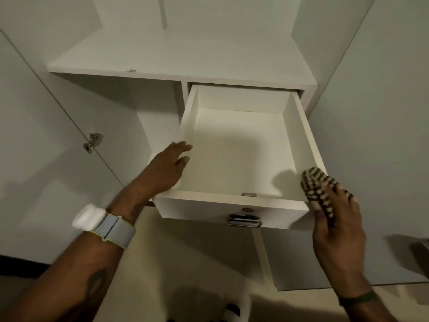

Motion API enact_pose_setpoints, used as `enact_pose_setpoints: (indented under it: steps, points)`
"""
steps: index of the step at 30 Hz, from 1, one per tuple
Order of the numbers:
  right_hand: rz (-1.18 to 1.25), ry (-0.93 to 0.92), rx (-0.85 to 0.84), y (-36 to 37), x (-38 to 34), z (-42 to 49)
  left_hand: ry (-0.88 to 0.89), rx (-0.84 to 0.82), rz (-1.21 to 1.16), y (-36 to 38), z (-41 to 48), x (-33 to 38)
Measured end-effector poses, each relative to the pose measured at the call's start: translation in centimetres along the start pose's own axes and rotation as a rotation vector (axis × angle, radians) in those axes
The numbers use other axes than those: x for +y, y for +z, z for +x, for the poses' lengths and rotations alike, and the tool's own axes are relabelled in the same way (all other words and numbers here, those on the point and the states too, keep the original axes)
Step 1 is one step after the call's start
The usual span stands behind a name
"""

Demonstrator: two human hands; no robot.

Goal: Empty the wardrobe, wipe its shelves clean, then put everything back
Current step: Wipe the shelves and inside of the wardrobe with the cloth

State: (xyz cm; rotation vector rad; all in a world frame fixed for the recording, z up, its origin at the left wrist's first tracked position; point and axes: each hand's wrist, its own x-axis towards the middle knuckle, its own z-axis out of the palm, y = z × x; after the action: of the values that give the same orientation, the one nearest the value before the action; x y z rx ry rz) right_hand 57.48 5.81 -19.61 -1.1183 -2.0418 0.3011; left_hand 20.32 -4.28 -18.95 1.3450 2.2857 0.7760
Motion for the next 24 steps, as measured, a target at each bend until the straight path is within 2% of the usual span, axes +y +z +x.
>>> enact_pose_setpoints:
  steps: [2,5,9,12,14,17,22,24]
  points:
    - [-0.079,0.058,-0.052,2.1,-1.5,-0.9,0.021,-0.009,-0.098,-0.2,-0.9,-0.7]
    - [0.008,0.127,-0.046,5.2,-4.4,-1.6,0.028,0.067,-0.262,0.7,-1.6,-0.9]
    - [0.124,-0.043,-0.133,11.2,-14.1,-4.4,-0.002,0.166,-0.437,0.3,-2.3,0.0]
    - [0.178,-0.175,-0.069,15.9,-20.7,-6.3,-0.049,0.097,-0.688,-0.3,-2.5,-0.2]
    - [0.210,-0.169,-0.046,17.4,-22.5,-6.9,-0.079,0.038,-0.868,-0.7,-2.8,-1.5]
    - [0.175,-0.225,-0.091,16.9,-21.8,-7.2,-0.087,-0.035,-0.946,-1.1,-3.5,-2.6]
    - [-0.039,-0.497,-0.230,13.7,-16.1,-8.9,-0.044,-0.037,-0.861,-0.3,-4.6,-2.2]
    - [-0.115,-0.478,-0.217,12.9,-13.5,-9.7,-0.009,-0.017,-0.806,0.1,-4.8,-2.4]
